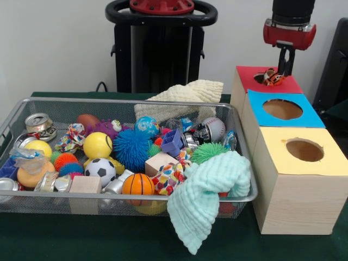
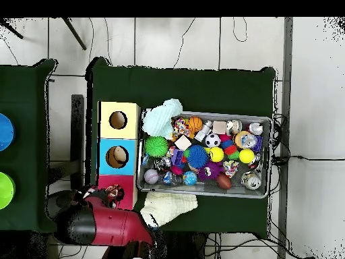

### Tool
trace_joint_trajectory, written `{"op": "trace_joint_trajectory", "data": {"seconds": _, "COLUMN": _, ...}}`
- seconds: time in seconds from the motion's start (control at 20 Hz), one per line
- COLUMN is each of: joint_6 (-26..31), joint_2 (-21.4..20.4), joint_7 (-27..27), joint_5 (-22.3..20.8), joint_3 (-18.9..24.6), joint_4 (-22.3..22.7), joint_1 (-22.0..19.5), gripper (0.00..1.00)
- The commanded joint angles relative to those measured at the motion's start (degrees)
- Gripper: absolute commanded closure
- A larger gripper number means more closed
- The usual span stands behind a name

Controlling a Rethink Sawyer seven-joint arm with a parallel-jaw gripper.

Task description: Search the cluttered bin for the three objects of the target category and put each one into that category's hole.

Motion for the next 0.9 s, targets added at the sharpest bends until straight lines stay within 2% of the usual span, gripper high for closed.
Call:
{"op": "trace_joint_trajectory", "data": {"seconds": 0.05, "joint_6": -3.2, "joint_2": 4.9, "joint_7": 10.9, "joint_5": 2.2, "joint_3": 6.8, "joint_4": 4.0, "joint_1": -2.0, "gripper": 1.00}}
{"op": "trace_joint_trajectory", "data": {"seconds": 0.35, "joint_6": -5.1, "joint_2": 6.7, "joint_7": 11.8, "joint_5": 1.7, "joint_3": 6.3, "joint_4": 4.7, "joint_1": -1.2, "gripper": 1.00}}
{"op": "trace_joint_trajectory", "data": {"seconds": 0.9, "joint_6": -4.3, "joint_2": 4.3, "joint_7": 11.6, "joint_5": 0.9, "joint_3": 4.7, "joint_4": 8.1, "joint_1": -1.2, "gripper": 1.00}}
